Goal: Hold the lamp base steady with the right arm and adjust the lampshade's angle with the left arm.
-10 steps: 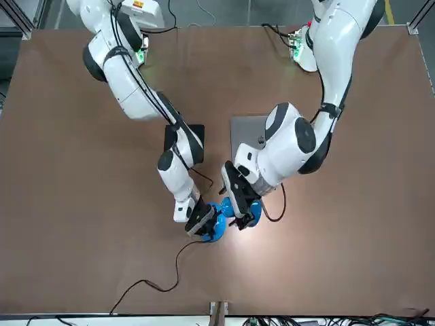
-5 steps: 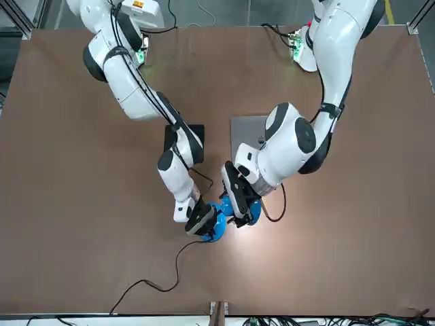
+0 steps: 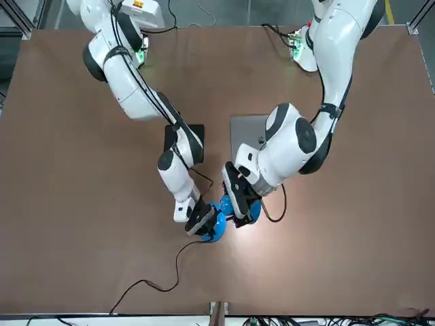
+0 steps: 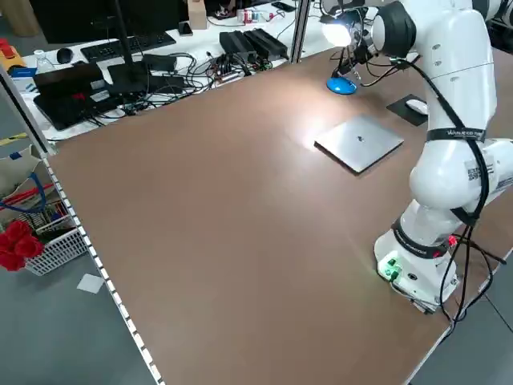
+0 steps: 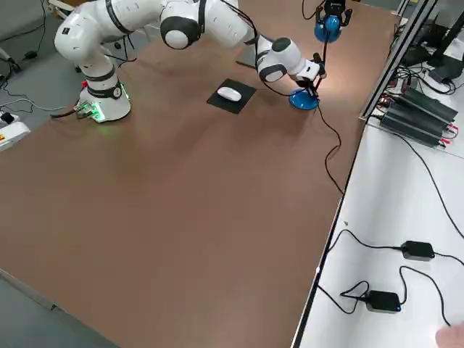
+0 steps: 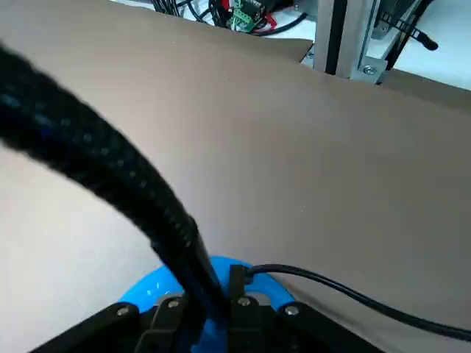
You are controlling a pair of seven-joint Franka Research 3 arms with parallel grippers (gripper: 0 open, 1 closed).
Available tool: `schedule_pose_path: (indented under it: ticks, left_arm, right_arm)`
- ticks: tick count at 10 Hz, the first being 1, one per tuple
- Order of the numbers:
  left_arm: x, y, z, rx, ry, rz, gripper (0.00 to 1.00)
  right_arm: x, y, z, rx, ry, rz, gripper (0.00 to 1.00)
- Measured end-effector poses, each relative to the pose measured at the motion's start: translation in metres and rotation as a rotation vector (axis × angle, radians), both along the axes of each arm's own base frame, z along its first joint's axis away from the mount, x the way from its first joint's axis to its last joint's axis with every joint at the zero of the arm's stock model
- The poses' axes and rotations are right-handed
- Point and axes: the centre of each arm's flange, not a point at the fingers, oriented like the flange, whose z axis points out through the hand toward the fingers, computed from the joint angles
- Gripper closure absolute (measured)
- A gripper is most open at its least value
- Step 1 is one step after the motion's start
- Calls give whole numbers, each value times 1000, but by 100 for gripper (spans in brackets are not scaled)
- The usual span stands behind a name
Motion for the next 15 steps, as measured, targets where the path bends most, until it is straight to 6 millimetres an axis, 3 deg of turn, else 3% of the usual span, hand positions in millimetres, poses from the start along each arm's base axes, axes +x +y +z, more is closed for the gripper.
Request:
schedule_pose_path:
  ticks: [8, 15]
  left_arm:
    - [0, 0, 0, -14, 42, 68, 57]
    - [-4, -7, 3, -39, 158, 301, 57]
  right_arm:
    - [0, 0, 0, -2, -3, 1, 85]
    - [0, 0, 0, -5, -7, 2, 85]
